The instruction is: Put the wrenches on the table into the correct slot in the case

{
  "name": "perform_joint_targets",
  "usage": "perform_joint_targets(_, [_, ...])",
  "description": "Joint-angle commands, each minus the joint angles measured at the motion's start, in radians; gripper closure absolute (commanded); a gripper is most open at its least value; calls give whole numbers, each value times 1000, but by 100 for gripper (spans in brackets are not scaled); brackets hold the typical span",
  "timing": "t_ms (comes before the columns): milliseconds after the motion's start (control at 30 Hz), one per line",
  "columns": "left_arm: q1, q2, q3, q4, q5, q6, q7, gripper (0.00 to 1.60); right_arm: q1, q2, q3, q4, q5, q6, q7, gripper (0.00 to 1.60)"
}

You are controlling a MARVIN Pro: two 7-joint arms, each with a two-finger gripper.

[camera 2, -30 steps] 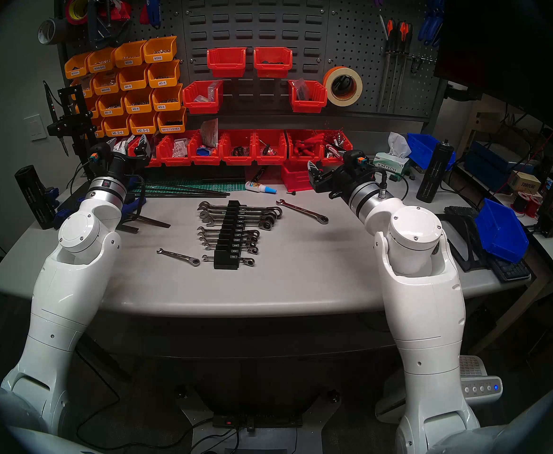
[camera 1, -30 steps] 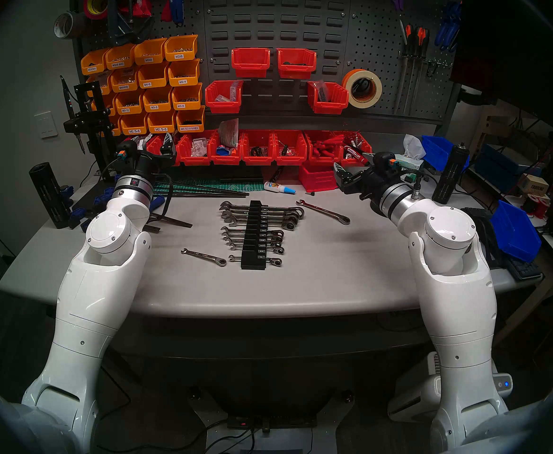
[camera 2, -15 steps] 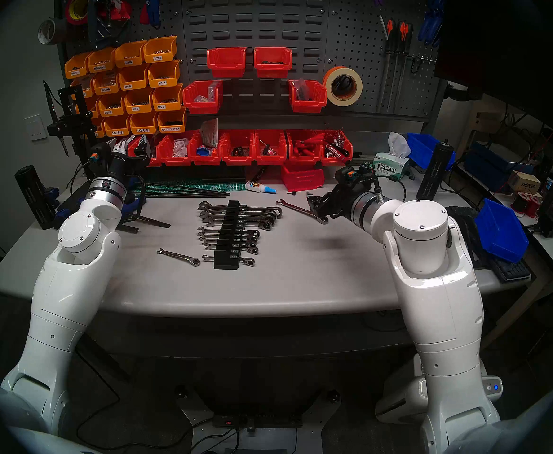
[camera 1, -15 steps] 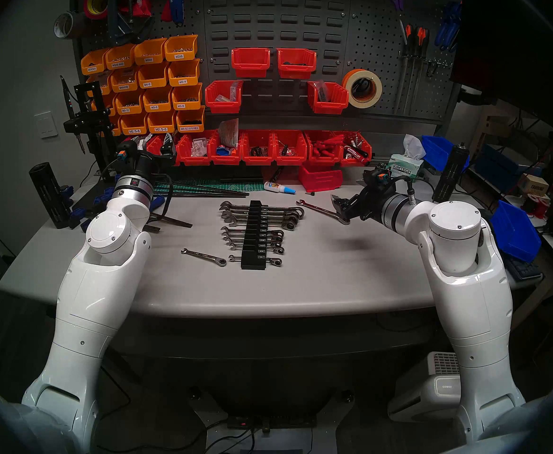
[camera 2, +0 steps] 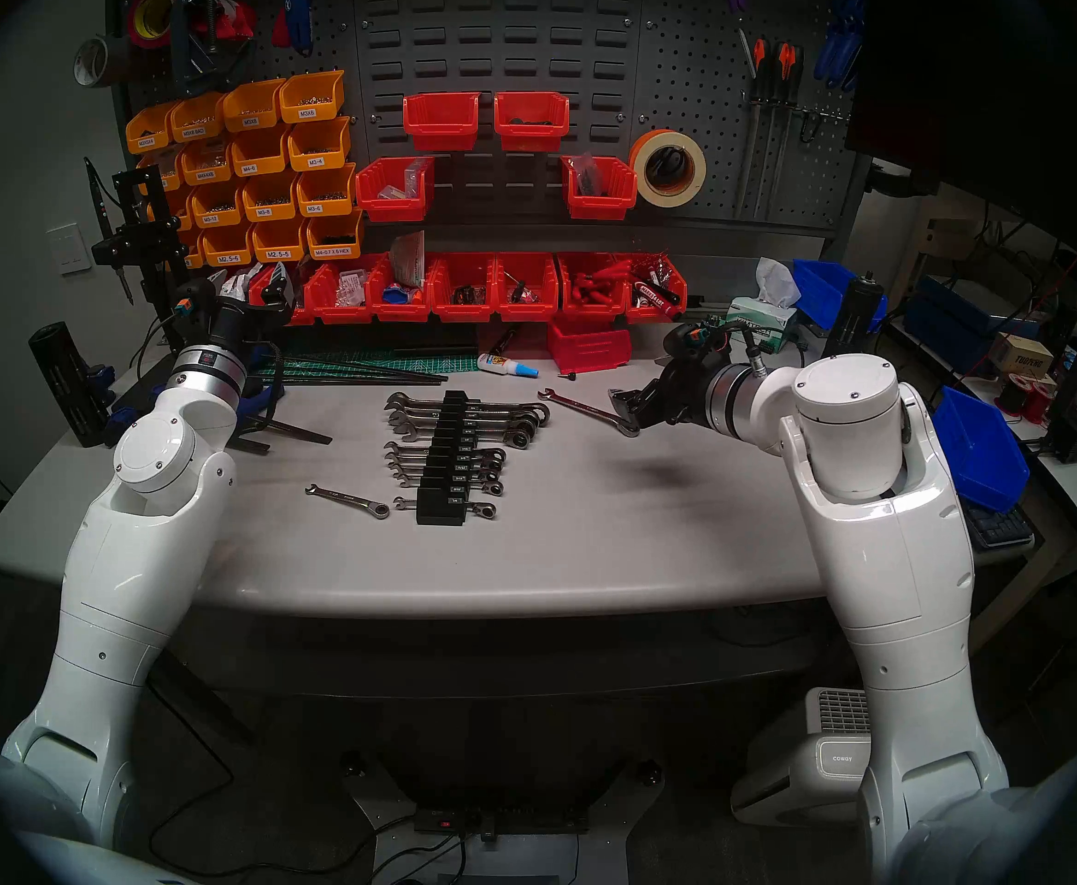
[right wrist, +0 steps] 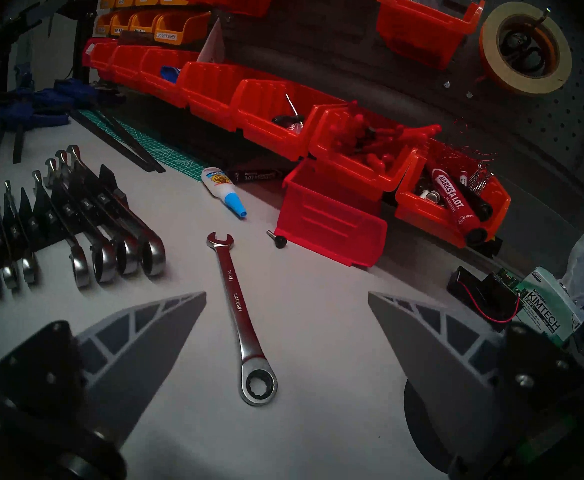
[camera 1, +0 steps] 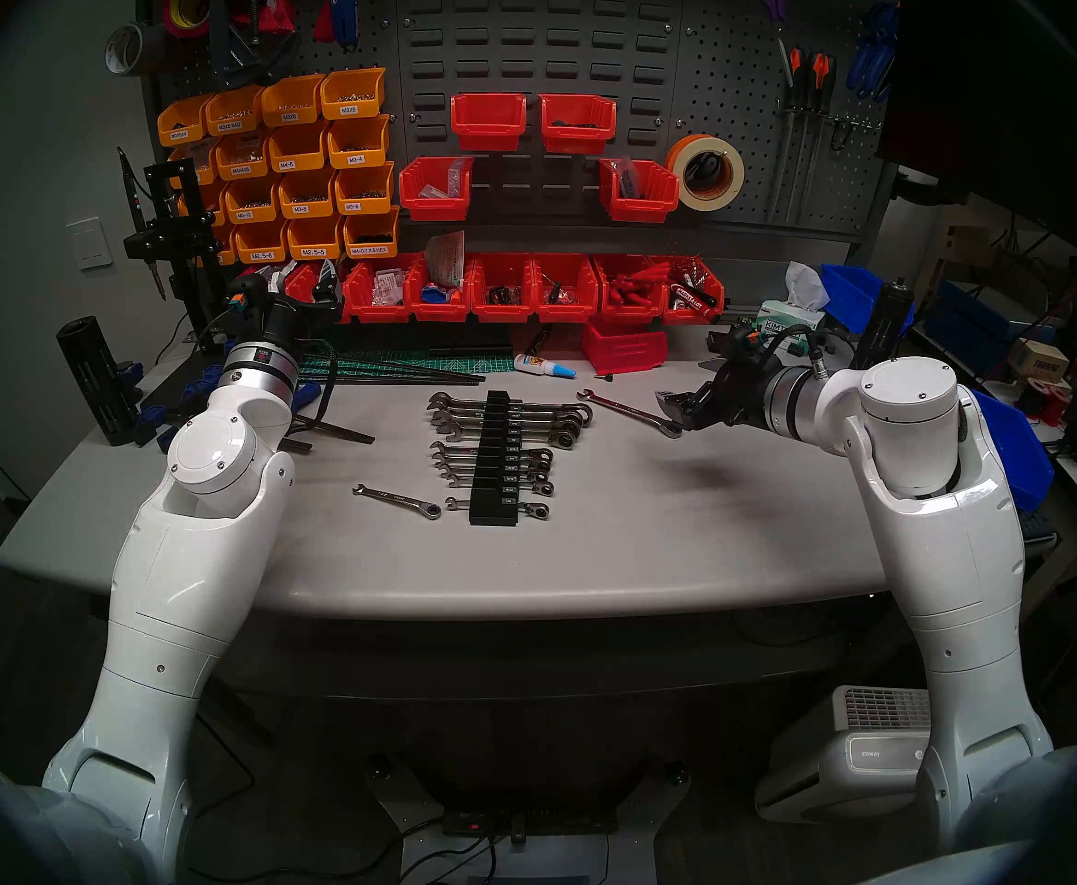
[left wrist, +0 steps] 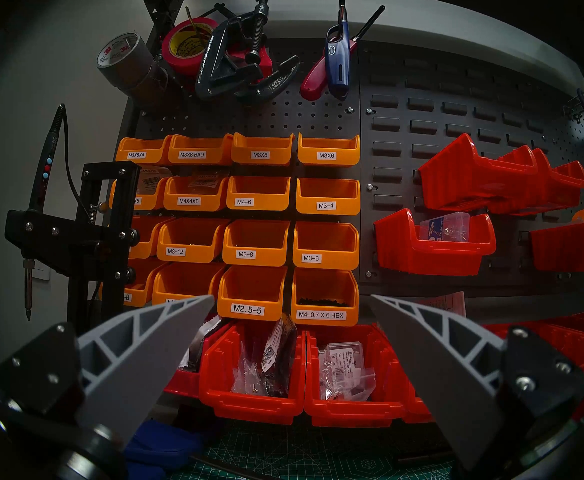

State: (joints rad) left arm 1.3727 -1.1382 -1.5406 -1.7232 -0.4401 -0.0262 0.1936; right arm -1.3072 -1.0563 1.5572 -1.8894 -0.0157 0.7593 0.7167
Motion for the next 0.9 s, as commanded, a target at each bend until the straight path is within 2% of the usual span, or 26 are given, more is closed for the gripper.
perform_joint_targets(0, [-31, 1, -6, -26, 1, -11, -1, 0, 118, 64, -37, 57, -4, -18, 71, 0])
perform_joint_targets(100, [-31, 1, -6, -26, 1, -11, -1, 0, 118, 61, -39, 67, -10, -32, 72, 0])
perform_joint_targets(167, [-31, 1, -6, -26, 1, -11, -1, 0, 161, 61, -59, 110, -10, -34, 92, 0])
perform_joint_targets(200, [-31, 1, -6, -26, 1, -11, -1, 0, 146, 59, -51, 102, -14, -43, 90, 0])
perform_joint_targets(233, [-31, 1, -6, -26, 1, -11, -1, 0, 185, 64, -74, 131, -16, -36, 102, 0])
perform_joint_targets(333, [-31, 1, -6, -26, 1, -11, -1, 0, 168, 58, -63, 122, -22, -48, 100, 0])
perform_joint_targets(367, [-31, 1, -6, -26, 1, -11, -1, 0, 194, 63, -80, 141, -24, -44, 113, 0])
perform_joint_targets(533, [-31, 1, -6, -26, 1, -11, -1, 0, 225, 53, -98, 178, -32, -48, 147, 0])
perform_joint_targets(867, [-31, 1, -6, -26, 1, -11, -1, 0, 306, 62, -174, 268, -72, -34, 213, 0])
